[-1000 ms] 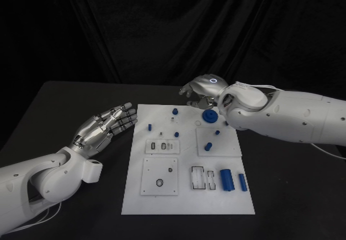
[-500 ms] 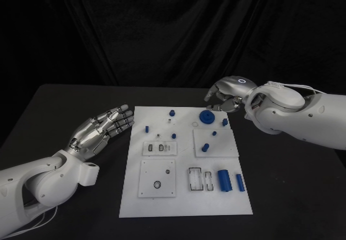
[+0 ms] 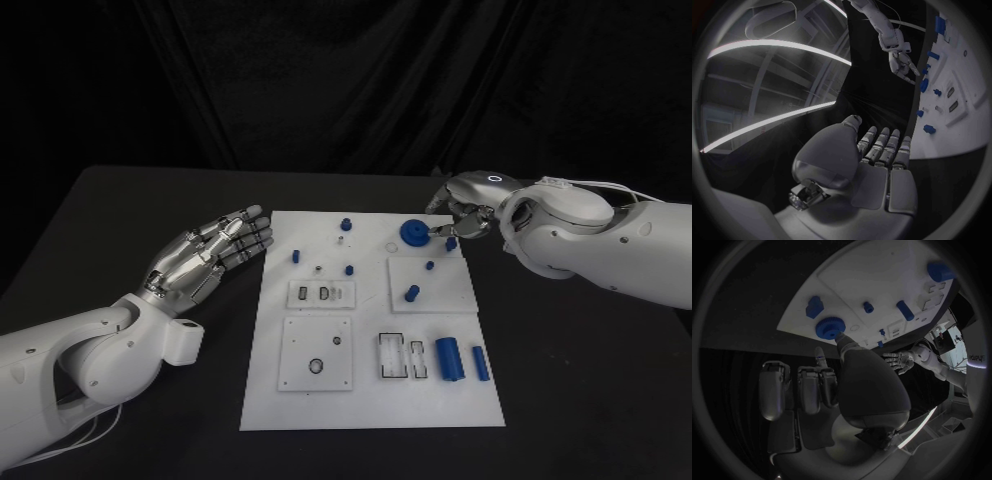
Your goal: Assemble the parts on the task board
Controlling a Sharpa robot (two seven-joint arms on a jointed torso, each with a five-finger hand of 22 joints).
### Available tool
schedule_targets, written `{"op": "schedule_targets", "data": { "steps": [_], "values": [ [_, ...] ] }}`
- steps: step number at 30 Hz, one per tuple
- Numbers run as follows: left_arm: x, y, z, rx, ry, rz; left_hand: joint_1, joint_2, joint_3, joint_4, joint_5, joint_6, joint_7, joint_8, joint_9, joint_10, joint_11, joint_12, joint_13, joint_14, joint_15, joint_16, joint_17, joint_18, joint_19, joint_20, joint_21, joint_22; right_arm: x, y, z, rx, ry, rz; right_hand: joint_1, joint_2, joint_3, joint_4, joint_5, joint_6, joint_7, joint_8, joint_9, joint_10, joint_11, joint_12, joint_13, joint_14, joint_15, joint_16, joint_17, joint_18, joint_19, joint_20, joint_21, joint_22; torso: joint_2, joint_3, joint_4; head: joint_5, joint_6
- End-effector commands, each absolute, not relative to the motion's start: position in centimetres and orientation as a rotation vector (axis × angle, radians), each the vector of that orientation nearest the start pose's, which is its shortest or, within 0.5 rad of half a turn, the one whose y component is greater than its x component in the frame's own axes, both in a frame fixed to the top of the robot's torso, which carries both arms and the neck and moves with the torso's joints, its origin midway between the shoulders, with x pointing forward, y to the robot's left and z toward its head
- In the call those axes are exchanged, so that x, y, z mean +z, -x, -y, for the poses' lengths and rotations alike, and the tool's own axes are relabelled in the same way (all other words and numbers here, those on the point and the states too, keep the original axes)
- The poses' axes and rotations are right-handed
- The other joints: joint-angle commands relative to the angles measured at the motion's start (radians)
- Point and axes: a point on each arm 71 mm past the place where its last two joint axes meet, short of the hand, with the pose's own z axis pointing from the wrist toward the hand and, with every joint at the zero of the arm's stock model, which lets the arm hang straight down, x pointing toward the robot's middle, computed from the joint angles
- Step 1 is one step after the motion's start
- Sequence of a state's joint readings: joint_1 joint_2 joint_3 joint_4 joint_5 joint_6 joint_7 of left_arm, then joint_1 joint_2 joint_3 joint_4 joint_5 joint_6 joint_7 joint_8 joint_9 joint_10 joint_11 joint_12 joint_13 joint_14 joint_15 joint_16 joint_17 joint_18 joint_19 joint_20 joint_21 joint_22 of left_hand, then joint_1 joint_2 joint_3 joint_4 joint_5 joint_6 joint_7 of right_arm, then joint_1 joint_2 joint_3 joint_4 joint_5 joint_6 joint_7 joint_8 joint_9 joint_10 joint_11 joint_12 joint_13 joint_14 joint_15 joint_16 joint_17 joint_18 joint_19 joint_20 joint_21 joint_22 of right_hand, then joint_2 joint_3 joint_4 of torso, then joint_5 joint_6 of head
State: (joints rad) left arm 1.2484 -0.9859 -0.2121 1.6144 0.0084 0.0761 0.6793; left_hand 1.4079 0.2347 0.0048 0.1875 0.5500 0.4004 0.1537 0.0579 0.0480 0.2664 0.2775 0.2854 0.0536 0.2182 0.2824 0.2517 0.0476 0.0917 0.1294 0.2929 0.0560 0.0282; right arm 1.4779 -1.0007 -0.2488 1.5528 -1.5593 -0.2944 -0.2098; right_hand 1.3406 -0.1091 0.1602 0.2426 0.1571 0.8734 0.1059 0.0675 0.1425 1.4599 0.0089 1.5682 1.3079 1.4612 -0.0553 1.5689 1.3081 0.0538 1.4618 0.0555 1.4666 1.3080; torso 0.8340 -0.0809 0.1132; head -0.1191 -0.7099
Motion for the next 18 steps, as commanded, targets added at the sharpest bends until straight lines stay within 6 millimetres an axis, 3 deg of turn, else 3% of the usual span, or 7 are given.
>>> {"op": "schedule_targets", "data": {
  "steps": [1, 5, 8, 18],
  "values": [
    [-17.8, -44.3, -24.1, -2.057, 0.886, -1.228, 0.000, -0.001, 0.006, -0.001, 0.005, 0.000, 0.016, 0.002, 0.001, -0.007, 0.002, 0.001, -0.001, -0.001, 0.004, 0.007, 0.001, -0.014, -0.007, 0.002, -0.005, -0.002, -12.9, -49.7, 28.0, 0.278, 0.216, -1.622, -0.010, 0.001, -0.005, 0.001, -0.006, -0.010, -0.002, -0.006, -0.002, 0.111, 0.003, 0.003, 0.263, 0.106, 0.004, -0.004, 0.250, -0.014, 0.015, 0.004, -0.003, 0.134, 0.000, -0.0012, 0.0015, 0.000, -0.001],
    [-17.8, -44.3, -24.2, -2.057, 0.887, -1.229, 0.000, -0.001, 0.006, -0.001, 0.005, 0.000, 0.016, 0.002, 0.001, -0.007, 0.002, 0.001, -0.001, -0.001, 0.004, 0.007, 0.001, -0.014, -0.007, 0.002, -0.005, -0.002, -13.2, -49.9, 27.7, 0.287, 0.214, -1.610, -0.009, -0.001, -0.011, 0.003, -0.005, -0.015, 0.000, -0.003, -0.008, 0.111, 0.005, 0.003, 0.263, 0.110, 0.005, 0.002, 0.263, -0.018, 0.024, 0.005, 0.008, 0.147, 0.000, -0.0014, 0.0001, 0.003, -0.002],
    [-17.8, -44.3, -24.2, -2.057, 0.888, -1.229, -0.001, -0.001, 0.008, -0.001, 0.005, 0.000, 0.017, 0.002, 0.000, -0.008, 0.002, 0.001, -0.001, -0.001, 0.005, 0.008, 0.002, -0.015, -0.007, 0.002, -0.005, -0.002, -13.3, -49.9, 27.5, 0.291, 0.213, -1.606, 0.011, -0.001, -0.017, -0.001, 0.023, -0.027, 0.015, -0.001, -0.022, 0.111, 0.018, 0.003, 0.263, 0.110, 0.017, 0.002, 0.263, -0.032, 0.058, 0.014, 0.048, 0.196, -0.001, -0.0017, 0.0004, 0.001, -0.001],
    [-17.8, -44.2, -24.3, -2.056, 0.889, -1.230, -0.001, 0.000, 0.009, -0.001, 0.005, -0.001, 0.017, 0.002, 0.000, -0.008, 0.002, 0.001, -0.001, 0.000, 0.005, 0.009, 0.002, -0.015, -0.006, 0.002, -0.006, -0.002, -13.9, -50.1, 27.0, 0.303, 0.227, -1.616, 0.018, -0.005, -0.021, -0.005, 0.055, -0.042, 0.009, -0.001, -0.029, 0.111, 0.015, 0.003, 0.263, 0.110, 0.018, 0.002, 0.263, -0.030, 0.053, 0.018, 0.044, 0.192, -0.001, -0.0019, -0.0003, 0.001, 0.000]
  ]
}}
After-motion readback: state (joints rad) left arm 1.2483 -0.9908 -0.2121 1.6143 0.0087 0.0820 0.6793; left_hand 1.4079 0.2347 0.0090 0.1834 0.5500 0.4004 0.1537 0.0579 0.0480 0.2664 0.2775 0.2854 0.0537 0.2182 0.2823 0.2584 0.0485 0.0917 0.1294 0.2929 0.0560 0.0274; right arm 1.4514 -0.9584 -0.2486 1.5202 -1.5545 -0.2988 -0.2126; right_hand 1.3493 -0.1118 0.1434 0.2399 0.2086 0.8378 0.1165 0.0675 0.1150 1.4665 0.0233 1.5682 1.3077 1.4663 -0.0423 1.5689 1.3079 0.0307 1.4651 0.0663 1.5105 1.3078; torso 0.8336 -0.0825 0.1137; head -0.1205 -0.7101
